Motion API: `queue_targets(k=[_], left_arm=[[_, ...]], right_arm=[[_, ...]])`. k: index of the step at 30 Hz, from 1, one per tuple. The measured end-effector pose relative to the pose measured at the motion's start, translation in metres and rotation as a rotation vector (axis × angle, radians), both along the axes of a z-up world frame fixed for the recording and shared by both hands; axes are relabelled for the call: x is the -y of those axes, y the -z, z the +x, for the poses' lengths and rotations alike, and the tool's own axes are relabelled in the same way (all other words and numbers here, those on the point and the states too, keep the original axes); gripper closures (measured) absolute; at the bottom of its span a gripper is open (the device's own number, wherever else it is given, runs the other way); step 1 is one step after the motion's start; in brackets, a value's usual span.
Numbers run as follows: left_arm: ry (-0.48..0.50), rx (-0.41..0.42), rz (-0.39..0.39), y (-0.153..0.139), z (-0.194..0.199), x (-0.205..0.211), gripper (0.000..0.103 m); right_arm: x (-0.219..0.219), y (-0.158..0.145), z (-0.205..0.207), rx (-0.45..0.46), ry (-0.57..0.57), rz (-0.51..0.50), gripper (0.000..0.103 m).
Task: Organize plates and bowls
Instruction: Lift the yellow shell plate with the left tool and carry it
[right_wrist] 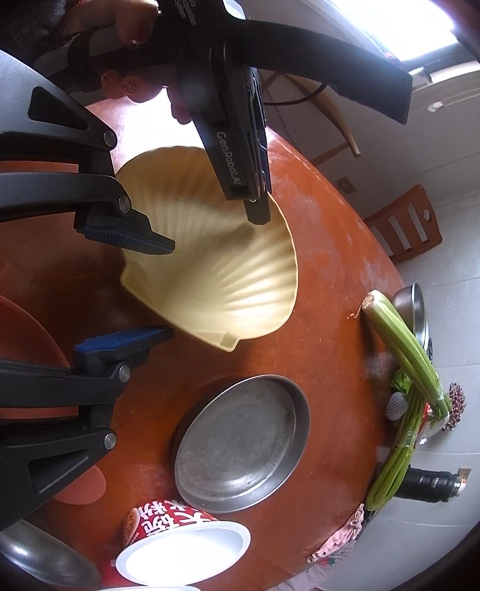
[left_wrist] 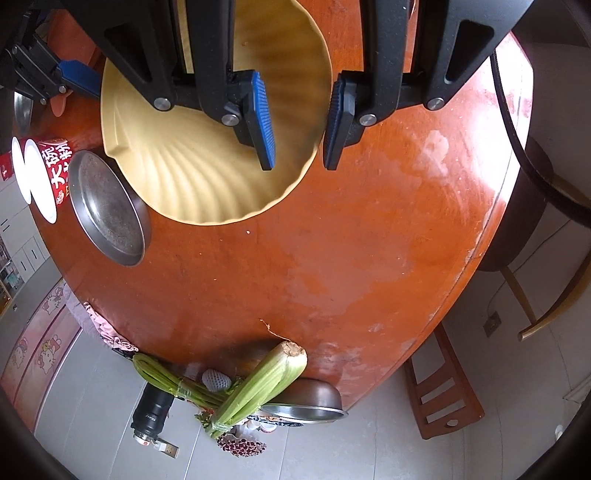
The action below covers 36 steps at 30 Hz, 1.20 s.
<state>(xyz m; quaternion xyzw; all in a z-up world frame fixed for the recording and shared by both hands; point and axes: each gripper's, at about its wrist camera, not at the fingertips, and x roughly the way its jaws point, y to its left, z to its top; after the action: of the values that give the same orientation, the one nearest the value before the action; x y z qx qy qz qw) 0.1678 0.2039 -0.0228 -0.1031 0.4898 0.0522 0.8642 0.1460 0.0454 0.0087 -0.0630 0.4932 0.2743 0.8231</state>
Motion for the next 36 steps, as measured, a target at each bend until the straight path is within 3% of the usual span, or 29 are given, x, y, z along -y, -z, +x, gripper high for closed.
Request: queue_targets(k=[21,36], left_arm=[[-0.009,0.041,-0.043,0.003,-0.006,-0.009,0.076],[-0.063,0.097,0.004,-0.016,-0.022,-0.014,0.067]], right_arm=[[0.01,0.005,-0.002,-0.02,0.037,0.049,0.062],[0.022,-0.015,-0.007,0.058,0.074,0.068,0.062]])
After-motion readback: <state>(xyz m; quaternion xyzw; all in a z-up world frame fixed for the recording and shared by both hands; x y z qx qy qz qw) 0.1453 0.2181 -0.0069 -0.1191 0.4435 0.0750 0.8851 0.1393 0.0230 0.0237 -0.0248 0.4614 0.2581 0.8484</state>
